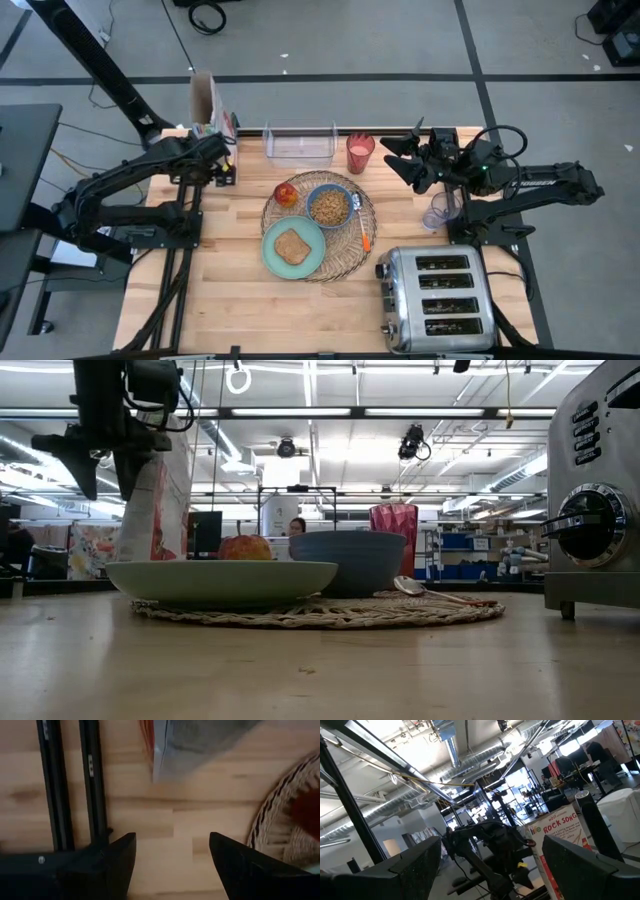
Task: Arrange a breakfast setting
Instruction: Return to Home Position
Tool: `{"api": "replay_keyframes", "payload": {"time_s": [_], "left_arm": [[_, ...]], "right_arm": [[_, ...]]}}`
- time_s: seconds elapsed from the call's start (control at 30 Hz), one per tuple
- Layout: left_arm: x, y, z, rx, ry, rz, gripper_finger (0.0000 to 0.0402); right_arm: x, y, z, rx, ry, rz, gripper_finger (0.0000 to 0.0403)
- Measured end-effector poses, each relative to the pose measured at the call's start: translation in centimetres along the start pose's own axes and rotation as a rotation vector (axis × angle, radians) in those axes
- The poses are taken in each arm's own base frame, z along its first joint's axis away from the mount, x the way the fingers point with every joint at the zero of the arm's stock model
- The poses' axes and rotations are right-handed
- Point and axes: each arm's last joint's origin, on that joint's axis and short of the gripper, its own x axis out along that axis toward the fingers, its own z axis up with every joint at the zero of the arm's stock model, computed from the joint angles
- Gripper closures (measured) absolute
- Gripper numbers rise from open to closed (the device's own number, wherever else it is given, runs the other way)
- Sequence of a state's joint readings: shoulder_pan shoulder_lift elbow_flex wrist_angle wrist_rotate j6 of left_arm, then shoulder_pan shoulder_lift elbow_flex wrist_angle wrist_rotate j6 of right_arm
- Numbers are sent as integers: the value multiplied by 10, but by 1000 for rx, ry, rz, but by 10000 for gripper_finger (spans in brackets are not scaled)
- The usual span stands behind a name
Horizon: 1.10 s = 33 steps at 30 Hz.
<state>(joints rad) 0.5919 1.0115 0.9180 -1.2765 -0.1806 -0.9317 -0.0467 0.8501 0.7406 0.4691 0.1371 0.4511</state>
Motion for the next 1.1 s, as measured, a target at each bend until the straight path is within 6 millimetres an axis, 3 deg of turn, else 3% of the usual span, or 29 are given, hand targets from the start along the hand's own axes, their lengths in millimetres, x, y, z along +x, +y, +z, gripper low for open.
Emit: {"api": "replay_keyframes", "payload": {"time_s": [0.27, 0.73, 1.1], "left_arm": [[-2, 5, -12, 42, 144, 7, 143], [-22, -5, -58, 60, 147, -90, 143], [-42, -35, -105, 216, 137, -444, 143]], "right_arm": [[0, -1, 1, -20, -4, -6, 53], [0, -2, 1, -40, 5, 15, 53], [-1, 5, -3, -94, 78, 174, 55]]}}
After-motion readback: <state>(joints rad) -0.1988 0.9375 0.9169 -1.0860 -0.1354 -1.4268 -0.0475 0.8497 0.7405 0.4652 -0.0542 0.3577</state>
